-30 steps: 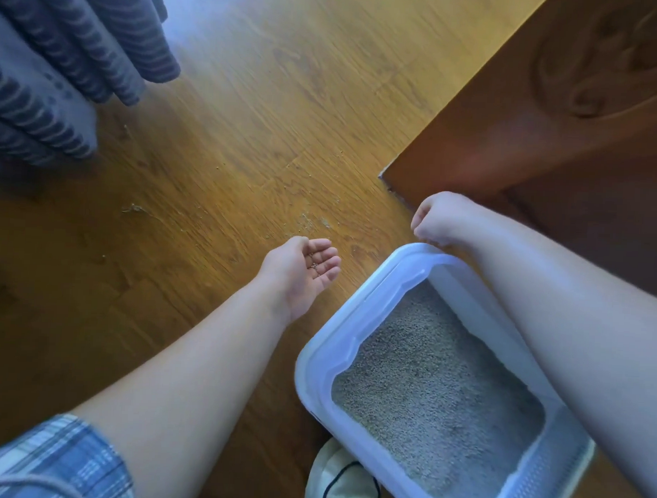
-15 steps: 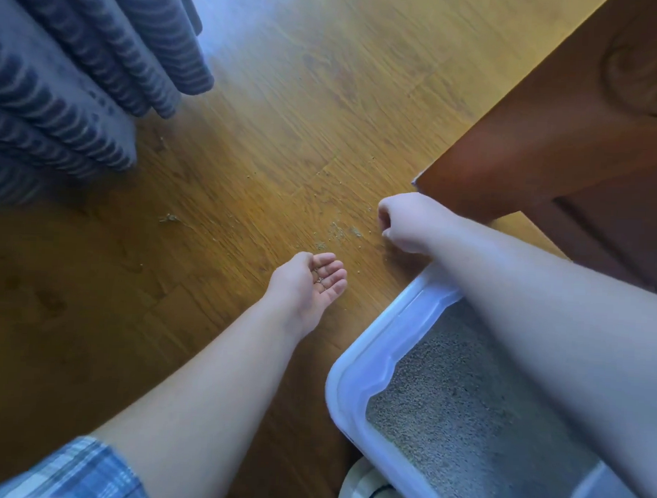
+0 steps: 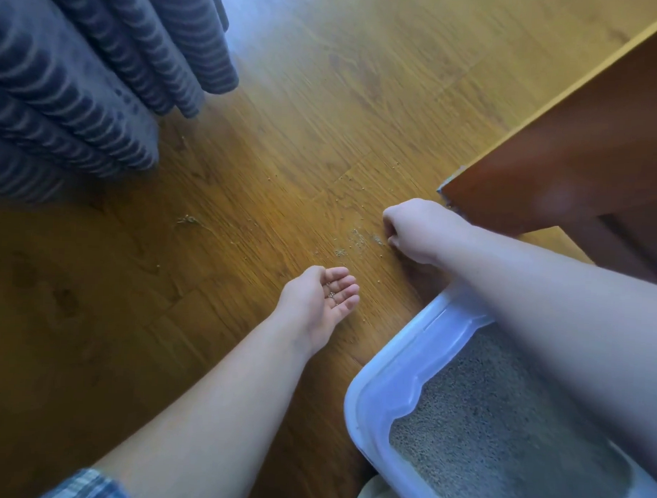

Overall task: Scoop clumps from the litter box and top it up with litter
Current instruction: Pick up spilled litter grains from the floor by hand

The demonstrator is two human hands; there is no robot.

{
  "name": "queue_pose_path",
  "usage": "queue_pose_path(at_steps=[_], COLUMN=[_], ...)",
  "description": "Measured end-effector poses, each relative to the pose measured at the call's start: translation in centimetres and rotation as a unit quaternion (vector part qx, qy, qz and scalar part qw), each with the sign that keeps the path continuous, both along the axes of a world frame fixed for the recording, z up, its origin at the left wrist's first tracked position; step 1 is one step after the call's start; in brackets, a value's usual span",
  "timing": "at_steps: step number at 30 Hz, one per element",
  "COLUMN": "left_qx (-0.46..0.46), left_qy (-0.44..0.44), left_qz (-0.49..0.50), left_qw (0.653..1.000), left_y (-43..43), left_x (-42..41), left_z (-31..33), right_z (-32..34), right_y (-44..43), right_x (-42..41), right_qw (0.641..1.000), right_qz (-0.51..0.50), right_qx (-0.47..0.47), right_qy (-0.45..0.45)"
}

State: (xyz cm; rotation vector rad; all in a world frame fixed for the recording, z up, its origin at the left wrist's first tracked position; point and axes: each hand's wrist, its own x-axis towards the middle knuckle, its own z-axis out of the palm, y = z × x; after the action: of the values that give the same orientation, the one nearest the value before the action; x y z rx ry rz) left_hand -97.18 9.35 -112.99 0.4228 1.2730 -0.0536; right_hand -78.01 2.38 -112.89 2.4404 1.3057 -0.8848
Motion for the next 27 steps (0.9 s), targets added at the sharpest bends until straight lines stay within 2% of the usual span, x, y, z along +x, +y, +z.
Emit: queue_pose_path(at_steps=[5, 9, 11, 13, 15, 17, 19, 20, 23, 27], left_qx=[-0.001, 0.004, -0.003, -0.015, -0.028, -0.041, -0.05, -0.051, -0.036, -0.016], left_qy=[0.007, 0.007, 0.001, -0.012, -0.025, -0.036, -0.036, -0.033, -0.021, -0.005], left_qz=[0.004, 0.0, 0.002, 0.005, 0.003, 0.002, 0.003, 0.003, 0.003, -0.005], left_qw=[1.0, 1.0, 1.0, 1.0, 0.999, 0.999, 0.998, 0.998, 0.999, 1.0], left_y=[0.2, 0.0, 0.0, 0.0, -0.2, -0.5, -0.7, -0.8, -0.6, -0.4], left_x=[0.0, 0.3, 0.4, 0.7, 0.8, 0.9, 0.8, 0.8, 0.5, -0.2], left_z=[-0.2, 0.0, 0.2, 0.4, 0.6, 0.7, 0.8, 0.8, 0.8, 0.7], right_z=[-0.1, 0.6, 1.5, 3.0, 4.6, 5.4, 5.5, 5.2, 3.7, 1.3], right_y=[0.1, 0.2, 0.2, 0.1, 0.0, -0.4, -0.7, -0.8, -0.9, -0.7], right_x=[-0.2, -0.4, -0.7, -1.5, -2.6, -2.9, -1.8, -1.1, 0.3, -1.5], right_qw=[1.0, 1.0, 0.997, 0.987, 0.973, 0.964, 0.967, 0.975, 0.996, 0.993], right_qz=[0.019, -0.001, -0.03, -0.053, -0.046, -0.05, -0.093, -0.103, -0.074, -0.047], right_qx=[-0.019, -0.011, 0.03, 0.062, 0.06, 0.048, 0.07, 0.07, -0.013, -0.103], right_qy=[-0.016, 0.018, 0.06, 0.139, 0.219, 0.257, 0.228, 0.182, 0.052, 0.012])
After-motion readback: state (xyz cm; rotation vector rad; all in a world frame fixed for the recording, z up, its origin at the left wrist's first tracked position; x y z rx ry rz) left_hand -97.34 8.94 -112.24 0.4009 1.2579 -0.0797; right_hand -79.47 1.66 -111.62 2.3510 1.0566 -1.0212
